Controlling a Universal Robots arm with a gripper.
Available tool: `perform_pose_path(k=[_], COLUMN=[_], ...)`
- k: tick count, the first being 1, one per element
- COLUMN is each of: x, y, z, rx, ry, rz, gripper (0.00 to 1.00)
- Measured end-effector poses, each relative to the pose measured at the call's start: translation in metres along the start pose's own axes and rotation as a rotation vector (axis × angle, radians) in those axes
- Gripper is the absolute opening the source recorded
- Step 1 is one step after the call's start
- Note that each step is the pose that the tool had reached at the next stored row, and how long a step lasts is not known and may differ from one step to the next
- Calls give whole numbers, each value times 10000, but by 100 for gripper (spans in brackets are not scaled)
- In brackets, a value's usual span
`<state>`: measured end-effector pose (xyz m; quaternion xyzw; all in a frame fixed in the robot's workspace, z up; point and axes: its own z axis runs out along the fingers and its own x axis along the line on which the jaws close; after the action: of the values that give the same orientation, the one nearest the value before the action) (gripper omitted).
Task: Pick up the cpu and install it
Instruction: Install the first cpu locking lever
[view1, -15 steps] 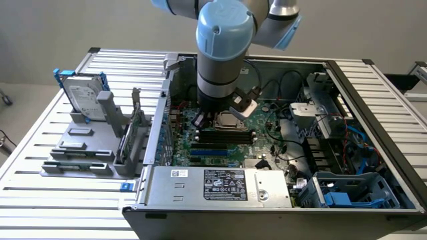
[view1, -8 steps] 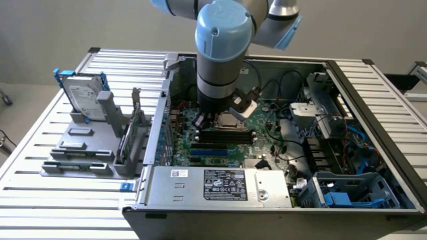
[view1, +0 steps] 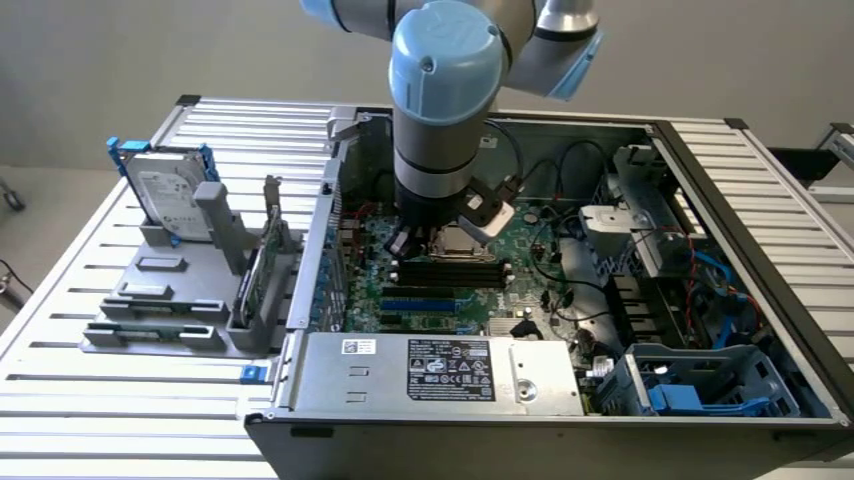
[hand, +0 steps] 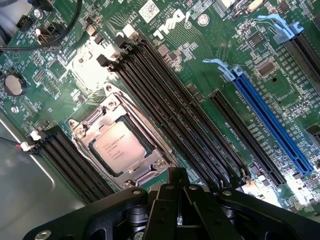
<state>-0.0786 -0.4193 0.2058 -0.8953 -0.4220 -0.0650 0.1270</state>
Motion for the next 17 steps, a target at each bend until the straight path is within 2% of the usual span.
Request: perform_pose_path(k=[2, 7, 12, 17], x=[8, 46, 86, 129], y=[-6, -36, -61, -32], z=[-34, -198, -351, -399], rx=[-12, -46, -125, -180], ry=[-7, -44, -114, -129], rz=[13, 27, 73, 180], gripper=[11, 11, 11, 11])
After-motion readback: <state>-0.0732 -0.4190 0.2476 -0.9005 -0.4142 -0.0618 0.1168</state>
